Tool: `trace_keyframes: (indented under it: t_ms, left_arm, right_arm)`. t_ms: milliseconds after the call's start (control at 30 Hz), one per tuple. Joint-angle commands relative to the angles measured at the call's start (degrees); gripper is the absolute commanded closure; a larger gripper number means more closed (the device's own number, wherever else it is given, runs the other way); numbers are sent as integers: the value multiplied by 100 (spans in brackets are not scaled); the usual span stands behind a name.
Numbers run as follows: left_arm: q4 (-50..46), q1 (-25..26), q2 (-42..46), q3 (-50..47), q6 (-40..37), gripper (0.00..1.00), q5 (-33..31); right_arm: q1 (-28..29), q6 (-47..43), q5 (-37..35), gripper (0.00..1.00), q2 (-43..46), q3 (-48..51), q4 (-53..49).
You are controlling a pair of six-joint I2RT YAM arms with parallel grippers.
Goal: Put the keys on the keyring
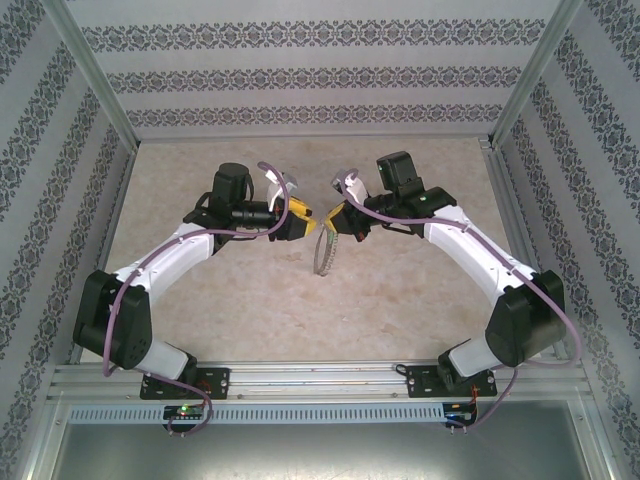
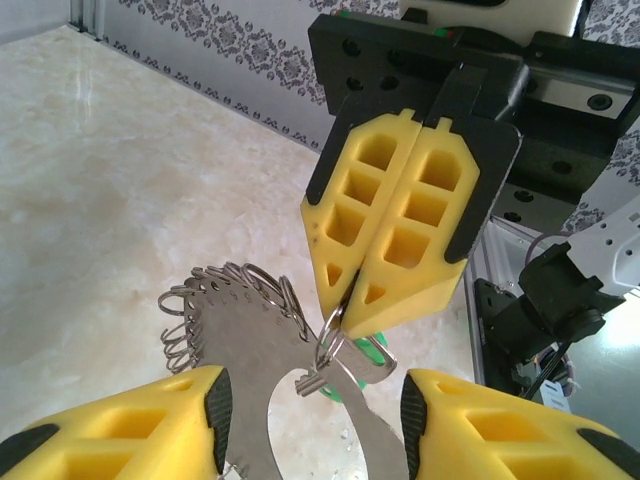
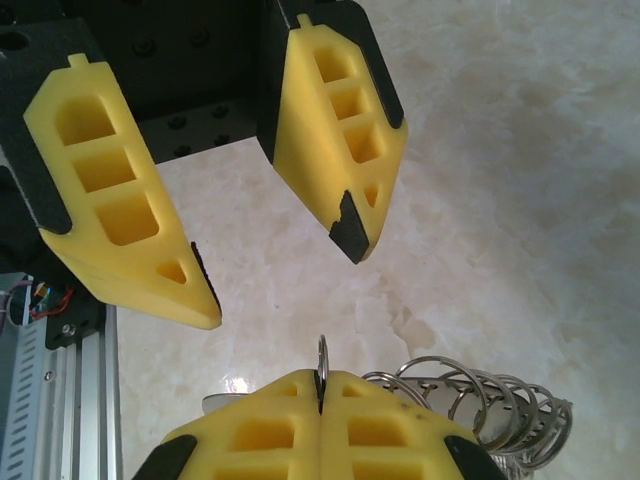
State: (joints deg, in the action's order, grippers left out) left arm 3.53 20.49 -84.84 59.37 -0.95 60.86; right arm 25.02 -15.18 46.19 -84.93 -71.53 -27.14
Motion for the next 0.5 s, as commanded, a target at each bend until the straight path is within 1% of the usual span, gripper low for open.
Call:
trace_keyframes:
  t_ms: [0,133,400,467]
  left_arm:
    - [500,-47,-90,-31,163,52,291]
    - [757,-27,-163,-36,310,54,399]
    - [805,78,-318,-26,315,55,473]
    - [845,92,-325,-40,324,57,492]
  right_arm:
    - [65,28,354,100,198,-162,226]
    - [92,41,401,100,221,-177,245]
    - [101,136,522,100,205,-195,385]
    - [113,138,518,100,188,-212,395]
